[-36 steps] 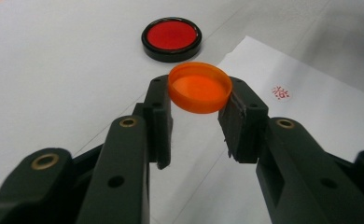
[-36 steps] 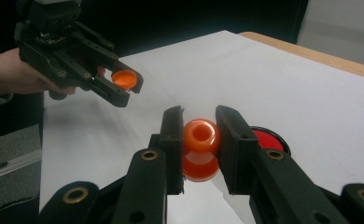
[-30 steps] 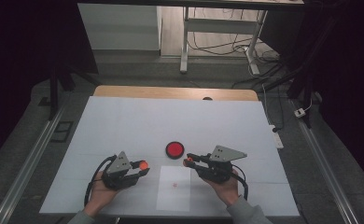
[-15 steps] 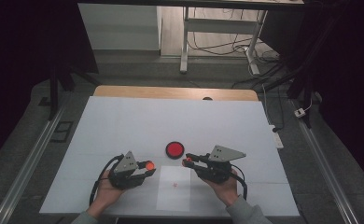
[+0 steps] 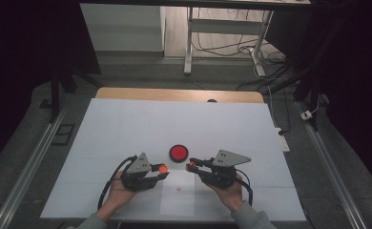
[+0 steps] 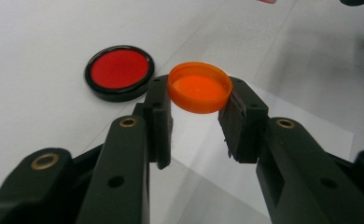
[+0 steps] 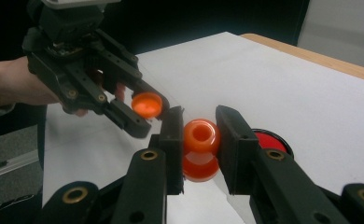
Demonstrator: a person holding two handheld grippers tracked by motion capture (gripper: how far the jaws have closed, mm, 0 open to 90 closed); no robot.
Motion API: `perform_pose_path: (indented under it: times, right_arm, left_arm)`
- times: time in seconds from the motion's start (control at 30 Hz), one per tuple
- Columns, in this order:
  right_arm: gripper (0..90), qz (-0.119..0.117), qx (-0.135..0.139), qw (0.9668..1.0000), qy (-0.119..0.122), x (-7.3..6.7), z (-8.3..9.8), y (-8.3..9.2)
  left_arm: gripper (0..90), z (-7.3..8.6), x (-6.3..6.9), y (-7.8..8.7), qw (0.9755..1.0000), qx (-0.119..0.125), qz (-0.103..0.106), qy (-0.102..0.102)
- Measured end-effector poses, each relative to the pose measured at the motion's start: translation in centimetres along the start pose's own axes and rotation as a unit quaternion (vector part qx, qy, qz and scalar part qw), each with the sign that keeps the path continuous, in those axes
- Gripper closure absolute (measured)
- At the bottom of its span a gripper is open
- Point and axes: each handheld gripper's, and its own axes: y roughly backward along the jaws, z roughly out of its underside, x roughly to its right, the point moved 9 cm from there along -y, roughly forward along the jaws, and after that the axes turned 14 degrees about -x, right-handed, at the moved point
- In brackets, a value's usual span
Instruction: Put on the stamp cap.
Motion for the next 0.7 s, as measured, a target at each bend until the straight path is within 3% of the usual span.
perform_pose_path:
  times: [0.23,0.7]
  right_arm:
    - [72.1,0.001,0.001,1.0,0.001,-0.1,0.0,-0.1]
    - [72.1,0.0,0.0,1.0,0.001,-0.1,0.0,-0.2]
  left_arm:
    - [64.4,-0.6,0.8,-0.8,0.9999,-0.003,0.007,-0.015]
    - [64.4,-1.4,1.3,-1.8,0.9997,-0.009,0.013,-0.021]
